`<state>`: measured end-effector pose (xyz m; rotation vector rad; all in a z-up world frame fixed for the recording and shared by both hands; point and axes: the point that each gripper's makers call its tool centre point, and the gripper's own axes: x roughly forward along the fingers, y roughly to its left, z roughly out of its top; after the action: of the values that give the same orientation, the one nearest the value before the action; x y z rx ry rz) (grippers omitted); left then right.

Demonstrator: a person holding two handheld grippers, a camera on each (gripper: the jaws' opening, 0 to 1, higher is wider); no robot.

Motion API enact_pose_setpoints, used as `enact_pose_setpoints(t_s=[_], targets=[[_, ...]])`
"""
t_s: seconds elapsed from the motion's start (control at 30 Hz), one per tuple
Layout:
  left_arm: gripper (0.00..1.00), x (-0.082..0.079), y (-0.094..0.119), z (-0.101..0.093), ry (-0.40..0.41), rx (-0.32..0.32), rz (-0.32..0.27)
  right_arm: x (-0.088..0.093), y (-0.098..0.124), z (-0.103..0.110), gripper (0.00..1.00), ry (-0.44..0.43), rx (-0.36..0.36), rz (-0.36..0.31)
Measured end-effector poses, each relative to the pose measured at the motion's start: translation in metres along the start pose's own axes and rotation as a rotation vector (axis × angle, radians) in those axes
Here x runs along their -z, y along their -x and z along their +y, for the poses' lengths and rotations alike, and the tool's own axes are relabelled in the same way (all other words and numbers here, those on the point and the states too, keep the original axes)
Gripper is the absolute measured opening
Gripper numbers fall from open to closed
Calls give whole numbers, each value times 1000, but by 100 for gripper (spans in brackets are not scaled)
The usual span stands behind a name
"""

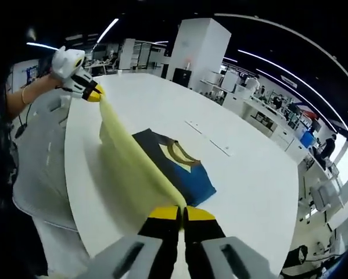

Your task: Fold the garment on the visible template until the final outline fits inside the template.

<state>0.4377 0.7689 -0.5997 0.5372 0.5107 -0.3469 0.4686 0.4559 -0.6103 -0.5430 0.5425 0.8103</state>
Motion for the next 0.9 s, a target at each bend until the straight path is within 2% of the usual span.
enact_pose_setpoints(t_s=[0.2, 0.37, 0.43, 0.47, 0.5, 0.8, 0.9], targets=[[0, -14, -16, 16, 91, -62, -67, -7, -13, -19, 0, 3, 48, -5], [0, -15, -31, 26, 127, -99, -79, -15, -25, -34, 0, -33, 70, -35], [0, -15, -38, 32, 179, -115, -95, -18, -30, -38, 0, -58, 69, -50], [0, -15, -42, 36, 239, -112, -111, -19, -32, -40, 0, -65, 70, -55], [0, -16, -45, 38, 250, -114, -121, -22, -35, -44, 0, -76, 76, -68], [0, -21, -81, 58, 232, -154, -146, -31, -65, -67, 0, -156, 110, -106], [0, -23, -93, 61, 211, -169, -150, -30, -77, -76, 0, -170, 133, -98]])
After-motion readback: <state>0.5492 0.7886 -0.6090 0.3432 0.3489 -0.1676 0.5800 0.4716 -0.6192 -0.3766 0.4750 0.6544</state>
